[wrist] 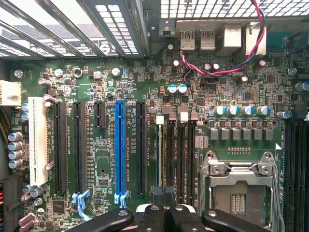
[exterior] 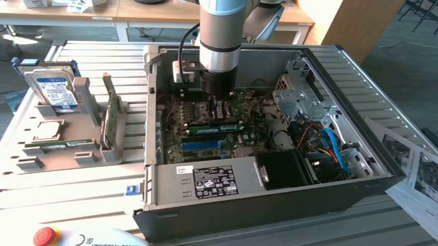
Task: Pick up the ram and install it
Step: 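Press down the ram until it locks into place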
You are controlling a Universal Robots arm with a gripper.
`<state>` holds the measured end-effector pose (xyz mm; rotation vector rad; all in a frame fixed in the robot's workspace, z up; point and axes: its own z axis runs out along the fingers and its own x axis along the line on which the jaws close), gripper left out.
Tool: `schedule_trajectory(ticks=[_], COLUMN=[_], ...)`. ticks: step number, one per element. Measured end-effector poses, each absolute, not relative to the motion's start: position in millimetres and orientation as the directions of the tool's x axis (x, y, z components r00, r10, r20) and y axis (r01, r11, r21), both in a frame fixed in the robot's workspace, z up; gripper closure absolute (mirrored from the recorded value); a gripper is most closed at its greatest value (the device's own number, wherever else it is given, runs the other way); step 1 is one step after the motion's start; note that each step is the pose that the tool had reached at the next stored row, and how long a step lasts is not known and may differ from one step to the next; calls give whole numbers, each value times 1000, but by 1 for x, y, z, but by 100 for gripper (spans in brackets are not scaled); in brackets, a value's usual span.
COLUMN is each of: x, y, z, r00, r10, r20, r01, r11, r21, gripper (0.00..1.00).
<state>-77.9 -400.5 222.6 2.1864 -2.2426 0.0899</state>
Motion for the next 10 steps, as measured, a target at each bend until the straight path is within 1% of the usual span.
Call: schedule_trajectory(ticks=[10], x=[-78], y=[-400], z=[222], r00=[-26], r10=[-999], r20=[46], r01=[-999], r11=[25], r21=[-35], gripper=[89])
